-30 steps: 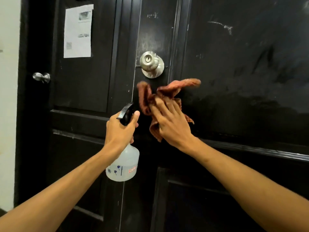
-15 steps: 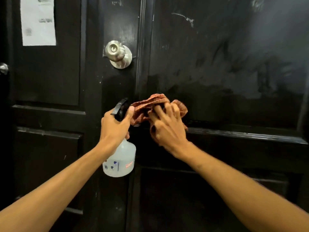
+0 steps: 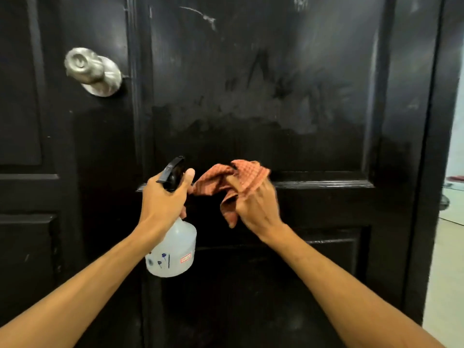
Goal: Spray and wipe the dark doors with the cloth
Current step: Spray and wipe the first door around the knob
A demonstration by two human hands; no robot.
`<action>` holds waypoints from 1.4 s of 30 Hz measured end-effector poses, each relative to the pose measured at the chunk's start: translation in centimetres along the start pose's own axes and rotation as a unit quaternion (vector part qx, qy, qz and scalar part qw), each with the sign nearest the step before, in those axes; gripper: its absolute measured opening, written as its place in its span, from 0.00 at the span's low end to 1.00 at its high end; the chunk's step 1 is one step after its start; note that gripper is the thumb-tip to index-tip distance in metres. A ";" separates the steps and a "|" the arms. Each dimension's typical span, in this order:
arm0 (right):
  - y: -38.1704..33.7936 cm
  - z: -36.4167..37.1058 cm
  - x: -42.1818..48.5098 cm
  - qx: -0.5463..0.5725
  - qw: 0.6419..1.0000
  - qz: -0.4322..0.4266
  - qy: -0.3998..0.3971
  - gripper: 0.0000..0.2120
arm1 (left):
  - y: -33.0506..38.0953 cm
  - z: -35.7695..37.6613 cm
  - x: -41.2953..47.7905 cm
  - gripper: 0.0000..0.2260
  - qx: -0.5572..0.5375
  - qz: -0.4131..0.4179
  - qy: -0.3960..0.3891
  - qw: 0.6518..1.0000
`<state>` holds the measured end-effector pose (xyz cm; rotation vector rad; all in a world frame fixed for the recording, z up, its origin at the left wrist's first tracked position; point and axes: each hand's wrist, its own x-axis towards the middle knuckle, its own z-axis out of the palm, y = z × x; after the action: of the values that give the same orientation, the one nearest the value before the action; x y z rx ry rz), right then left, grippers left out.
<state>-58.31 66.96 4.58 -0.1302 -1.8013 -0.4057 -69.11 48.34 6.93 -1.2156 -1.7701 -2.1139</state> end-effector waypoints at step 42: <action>9.0 -6.7 -3.8 0.055 0.958 0.267 0.093 0.14 | 0.4 11.7 -3.5 0.12 -0.009 -0.052 -0.112 0.992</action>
<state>-48.49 73.54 4.20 -0.4735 -1.5222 0.0674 -60.82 57.11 4.91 -1.4471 -1.9483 -2.1261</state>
